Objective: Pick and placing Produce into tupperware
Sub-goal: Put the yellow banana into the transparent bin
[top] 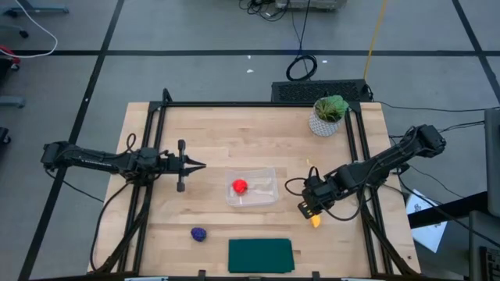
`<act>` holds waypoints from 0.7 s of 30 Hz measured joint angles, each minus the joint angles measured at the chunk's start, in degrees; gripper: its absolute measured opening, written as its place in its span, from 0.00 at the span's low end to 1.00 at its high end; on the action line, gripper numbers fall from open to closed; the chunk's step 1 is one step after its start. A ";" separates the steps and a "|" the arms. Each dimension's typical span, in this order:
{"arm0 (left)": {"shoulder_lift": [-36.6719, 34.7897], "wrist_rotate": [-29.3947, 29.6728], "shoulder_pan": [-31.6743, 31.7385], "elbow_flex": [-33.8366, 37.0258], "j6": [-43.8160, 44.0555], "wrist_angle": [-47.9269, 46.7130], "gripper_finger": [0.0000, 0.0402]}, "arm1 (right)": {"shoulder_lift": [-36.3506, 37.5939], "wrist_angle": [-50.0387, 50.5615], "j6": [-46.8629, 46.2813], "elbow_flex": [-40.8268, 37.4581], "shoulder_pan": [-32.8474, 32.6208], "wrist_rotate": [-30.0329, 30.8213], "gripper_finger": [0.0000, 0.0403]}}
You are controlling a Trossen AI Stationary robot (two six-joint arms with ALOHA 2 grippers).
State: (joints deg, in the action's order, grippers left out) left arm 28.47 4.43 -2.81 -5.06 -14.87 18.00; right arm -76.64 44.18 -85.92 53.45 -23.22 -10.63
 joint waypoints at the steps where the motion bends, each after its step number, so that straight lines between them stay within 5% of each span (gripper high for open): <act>1: 0.00 0.00 -0.01 0.00 0.00 -0.12 0.06 | 0.00 -0.09 -0.01 0.00 0.00 -0.01 0.27; 12: 0.02 0.00 0.00 0.00 0.04 -1.30 0.06 | 0.00 0.43 -2.00 0.00 0.00 -0.03 0.44; 21: 0.01 0.00 -0.01 0.00 0.04 -1.62 0.06 | 0.00 3.89 -3.63 0.00 0.00 -0.02 0.45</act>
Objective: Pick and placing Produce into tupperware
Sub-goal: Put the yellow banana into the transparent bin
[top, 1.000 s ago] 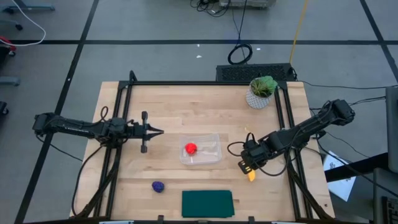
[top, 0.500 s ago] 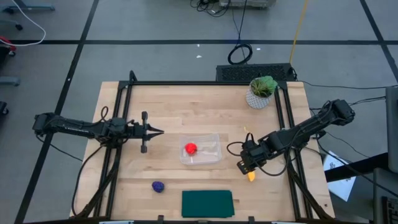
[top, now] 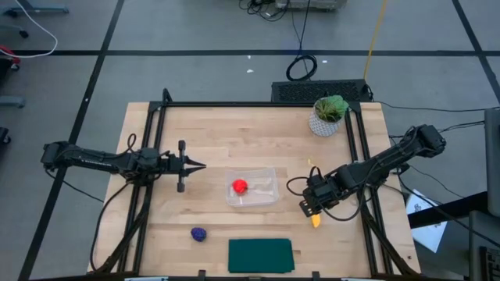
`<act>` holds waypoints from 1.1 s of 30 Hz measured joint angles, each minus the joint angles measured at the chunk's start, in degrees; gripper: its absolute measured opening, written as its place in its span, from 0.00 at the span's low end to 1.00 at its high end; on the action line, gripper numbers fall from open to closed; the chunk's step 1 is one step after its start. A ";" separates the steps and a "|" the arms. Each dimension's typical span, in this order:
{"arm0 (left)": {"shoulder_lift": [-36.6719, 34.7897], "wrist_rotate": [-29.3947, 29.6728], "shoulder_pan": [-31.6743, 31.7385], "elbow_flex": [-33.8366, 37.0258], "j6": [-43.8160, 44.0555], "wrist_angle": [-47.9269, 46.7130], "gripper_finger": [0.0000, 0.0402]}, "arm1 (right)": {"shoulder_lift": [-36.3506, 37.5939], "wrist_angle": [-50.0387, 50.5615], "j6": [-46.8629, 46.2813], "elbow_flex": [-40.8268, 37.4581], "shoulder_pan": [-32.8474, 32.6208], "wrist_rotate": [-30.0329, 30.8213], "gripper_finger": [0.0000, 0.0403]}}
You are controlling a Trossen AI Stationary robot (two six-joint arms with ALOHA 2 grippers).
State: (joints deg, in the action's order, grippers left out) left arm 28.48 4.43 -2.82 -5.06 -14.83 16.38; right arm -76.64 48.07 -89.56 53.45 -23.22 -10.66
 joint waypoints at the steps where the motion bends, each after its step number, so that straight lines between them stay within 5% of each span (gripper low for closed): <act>1: 0.00 0.00 0.00 0.00 0.00 0.00 0.06 | 0.00 0.15 -0.14 0.00 0.00 0.00 0.45; 23: 0.00 0.00 0.00 0.00 0.04 -0.16 0.06 | -4.61 -1.14 5.56 0.00 0.00 1.31 0.45; 33: 0.01 0.00 0.01 0.00 0.02 -0.42 0.06 | -6.94 -2.41 5.35 0.00 -0.03 -0.09 0.53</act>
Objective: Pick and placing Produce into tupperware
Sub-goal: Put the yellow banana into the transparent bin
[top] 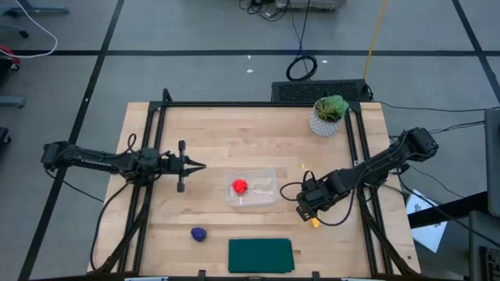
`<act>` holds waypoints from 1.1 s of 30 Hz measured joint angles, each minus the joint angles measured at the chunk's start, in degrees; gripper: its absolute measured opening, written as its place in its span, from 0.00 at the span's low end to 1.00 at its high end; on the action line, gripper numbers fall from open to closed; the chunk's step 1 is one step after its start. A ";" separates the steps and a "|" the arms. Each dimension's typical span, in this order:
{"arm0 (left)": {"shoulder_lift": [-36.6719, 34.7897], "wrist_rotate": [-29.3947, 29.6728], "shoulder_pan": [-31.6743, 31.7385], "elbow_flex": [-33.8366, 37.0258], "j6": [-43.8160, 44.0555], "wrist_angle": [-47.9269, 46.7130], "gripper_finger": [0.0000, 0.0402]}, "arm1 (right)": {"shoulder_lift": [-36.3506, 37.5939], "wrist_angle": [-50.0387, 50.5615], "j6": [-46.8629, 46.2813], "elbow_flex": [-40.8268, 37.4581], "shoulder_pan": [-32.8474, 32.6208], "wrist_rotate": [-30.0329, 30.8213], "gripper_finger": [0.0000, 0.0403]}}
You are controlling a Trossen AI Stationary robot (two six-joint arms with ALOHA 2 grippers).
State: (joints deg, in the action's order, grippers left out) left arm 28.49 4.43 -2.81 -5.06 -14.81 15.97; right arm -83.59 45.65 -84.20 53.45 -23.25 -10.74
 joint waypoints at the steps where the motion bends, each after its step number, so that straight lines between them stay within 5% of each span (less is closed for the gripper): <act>1: 0.00 0.00 0.00 0.00 -0.04 0.00 0.06 | -0.25 0.06 0.01 0.00 -0.08 0.00 0.53; 17: 0.00 0.00 0.00 0.00 -0.25 -1.19 0.06 | -0.71 -0.84 1.89 -3.46 -0.10 0.00 0.59; 33: 0.00 -0.02 0.00 0.00 -0.50 -1.25 0.06 | -0.68 -10.56 1.51 -8.82 -0.10 -0.04 0.75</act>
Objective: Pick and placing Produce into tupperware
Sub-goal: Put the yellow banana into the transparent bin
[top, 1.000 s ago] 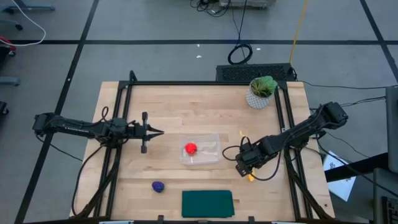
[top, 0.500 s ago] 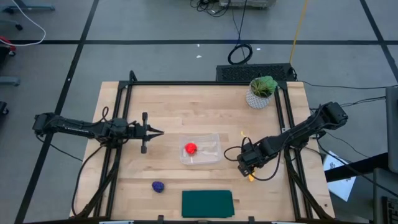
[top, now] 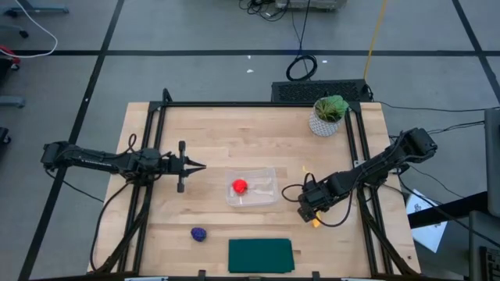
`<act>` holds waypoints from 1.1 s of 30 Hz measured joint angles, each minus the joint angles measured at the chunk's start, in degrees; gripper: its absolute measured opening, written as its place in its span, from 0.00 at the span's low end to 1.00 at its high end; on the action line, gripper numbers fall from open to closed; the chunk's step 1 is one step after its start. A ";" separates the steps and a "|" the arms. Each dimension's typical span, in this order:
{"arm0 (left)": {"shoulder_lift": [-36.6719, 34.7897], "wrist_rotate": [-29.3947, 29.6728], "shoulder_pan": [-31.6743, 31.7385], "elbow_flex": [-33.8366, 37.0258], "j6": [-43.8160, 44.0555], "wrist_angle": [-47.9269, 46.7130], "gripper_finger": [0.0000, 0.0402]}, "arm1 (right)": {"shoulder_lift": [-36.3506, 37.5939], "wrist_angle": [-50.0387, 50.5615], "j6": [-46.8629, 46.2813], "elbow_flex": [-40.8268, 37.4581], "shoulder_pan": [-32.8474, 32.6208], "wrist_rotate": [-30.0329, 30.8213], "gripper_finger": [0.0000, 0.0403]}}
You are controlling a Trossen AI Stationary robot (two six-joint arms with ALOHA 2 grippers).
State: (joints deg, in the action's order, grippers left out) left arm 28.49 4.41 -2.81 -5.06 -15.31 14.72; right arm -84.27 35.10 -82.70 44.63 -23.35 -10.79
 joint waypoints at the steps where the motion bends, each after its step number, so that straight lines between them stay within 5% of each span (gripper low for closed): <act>1: 0.00 0.02 0.00 0.00 0.00 0.00 0.06 | 0.00 -0.02 -0.06 -0.27 0.00 0.00 0.75; 19: 0.00 0.01 0.00 0.00 0.15 0.00 0.06 | 0.15 -3.79 -0.72 -2.70 0.02 0.13 0.75; 33: -0.02 0.02 0.00 0.00 0.13 0.00 0.06 | 0.07 -3.14 -0.60 -2.81 0.15 -0.27 0.60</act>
State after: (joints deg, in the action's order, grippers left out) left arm 28.47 4.43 -2.81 -5.06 -15.18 14.72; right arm -84.20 31.96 -83.29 41.82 -23.21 -11.05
